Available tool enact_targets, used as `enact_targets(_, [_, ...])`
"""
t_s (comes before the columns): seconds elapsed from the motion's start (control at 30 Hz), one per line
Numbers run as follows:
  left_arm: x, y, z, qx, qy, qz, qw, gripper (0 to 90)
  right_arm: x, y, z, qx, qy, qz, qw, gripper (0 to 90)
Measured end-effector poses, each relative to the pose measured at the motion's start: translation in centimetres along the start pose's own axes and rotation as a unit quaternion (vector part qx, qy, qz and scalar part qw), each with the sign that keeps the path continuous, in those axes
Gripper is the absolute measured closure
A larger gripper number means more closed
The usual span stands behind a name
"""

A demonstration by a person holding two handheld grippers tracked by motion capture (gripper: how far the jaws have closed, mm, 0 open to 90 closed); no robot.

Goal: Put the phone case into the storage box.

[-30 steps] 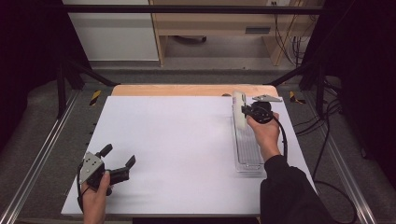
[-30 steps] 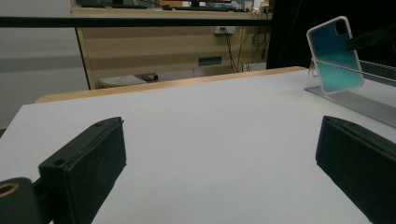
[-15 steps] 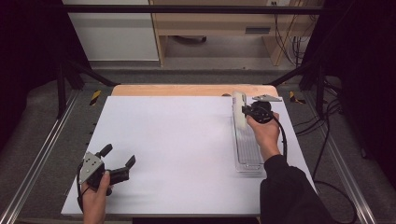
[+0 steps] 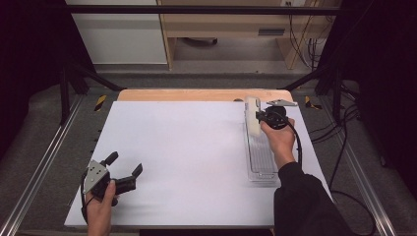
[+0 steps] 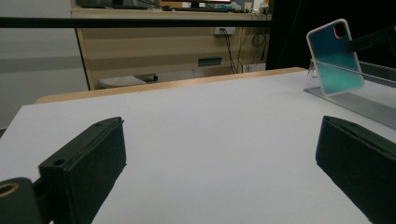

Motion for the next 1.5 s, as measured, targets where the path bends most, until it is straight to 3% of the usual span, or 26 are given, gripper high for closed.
enact_targets(1.5, [0.02,0.01,0.01,-0.001,0.0,0.0,1.0,1.5,0.6,0.15,0.27,-0.007,0.013,-0.013,0.9998,79.4])
Point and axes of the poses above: each handheld gripper's, and its own axes: y roughly forward along the jaws, z roughly out of its top, x roughly to its right, the point moved 1 cm from there along y, roughly forward along the jaws, and after that the axes turned 6 degrees about z, right-handed, at the moved point
